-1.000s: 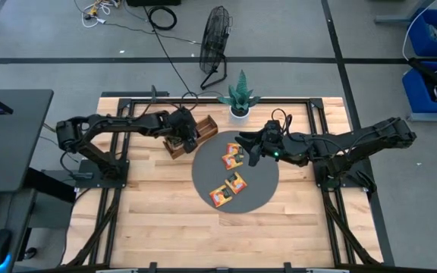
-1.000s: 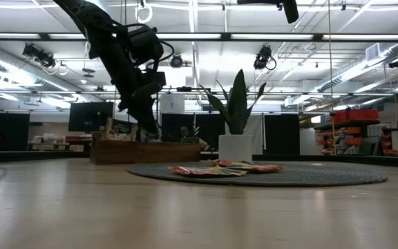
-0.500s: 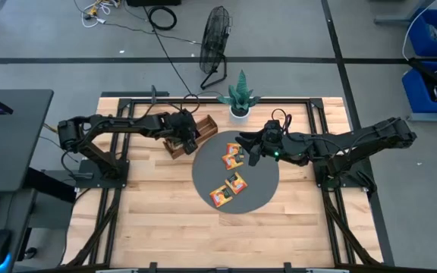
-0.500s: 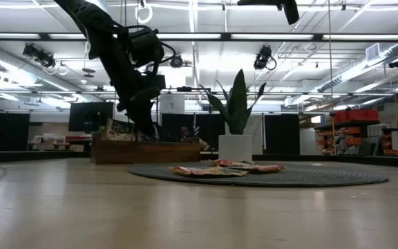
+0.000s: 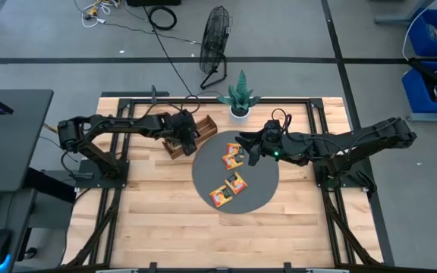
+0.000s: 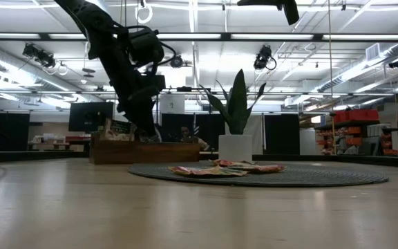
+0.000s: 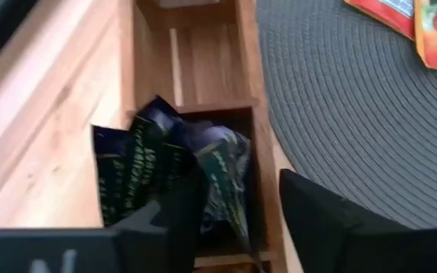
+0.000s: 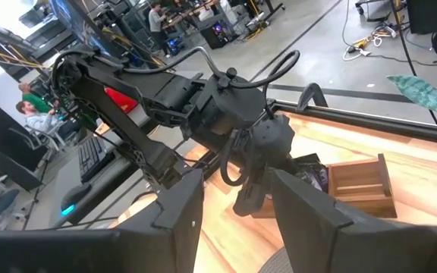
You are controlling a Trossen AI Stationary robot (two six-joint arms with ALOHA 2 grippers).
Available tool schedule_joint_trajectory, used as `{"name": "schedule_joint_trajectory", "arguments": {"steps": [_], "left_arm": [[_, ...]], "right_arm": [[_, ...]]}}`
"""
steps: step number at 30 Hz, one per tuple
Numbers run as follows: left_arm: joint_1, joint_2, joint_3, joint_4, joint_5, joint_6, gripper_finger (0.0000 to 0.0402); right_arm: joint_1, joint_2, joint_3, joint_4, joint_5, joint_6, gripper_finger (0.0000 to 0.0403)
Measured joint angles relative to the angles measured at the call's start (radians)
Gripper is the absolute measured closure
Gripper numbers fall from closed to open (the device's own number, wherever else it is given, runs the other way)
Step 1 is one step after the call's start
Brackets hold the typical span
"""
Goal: Pick & Place Tea
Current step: Put the purple tea bag into the middle section of the wooden organizer, then put the orange tea bag into the right section of the wooden organizer
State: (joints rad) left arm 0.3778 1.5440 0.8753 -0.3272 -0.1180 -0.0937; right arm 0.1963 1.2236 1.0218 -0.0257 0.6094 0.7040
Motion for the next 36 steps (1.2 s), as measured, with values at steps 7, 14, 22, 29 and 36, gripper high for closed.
{"name": "schedule_joint_trajectory", "arguments": {"steps": [7, 14, 22, 29, 36], "left_arm": [[-0.019, -0.009, 0.002, -0.022, 0.008, 0.001, 0.0162], [-0.023, -0.079, 0.002, -0.039, -0.017, 0.001, 0.0148], [-0.031, -0.241, 0.002, -0.053, -0.058, 0.0, 0.0151], [-0.082, -0.389, 0.003, -0.098, -0.075, -0.087, 0.0152], [-0.194, -0.486, 0.003, -0.119, -0.071, -0.192, 0.0152]], "right_arm": [[0.0, 0.0, 0.0, 0.0, 0.0, 0.003, 0.0239], [0.0, 0.0, 0.0, -0.004, -0.018, 0.003, 0.0239], [-0.001, 0.0, 0.0, -0.101, -0.03, -0.005, 0.0239], [-0.017, 0.021, 0.001, -0.219, -0.221, -0.146, 0.0229], [-0.011, 0.178, 0.001, -0.259, -0.421, -0.268, 0.0186]]}}
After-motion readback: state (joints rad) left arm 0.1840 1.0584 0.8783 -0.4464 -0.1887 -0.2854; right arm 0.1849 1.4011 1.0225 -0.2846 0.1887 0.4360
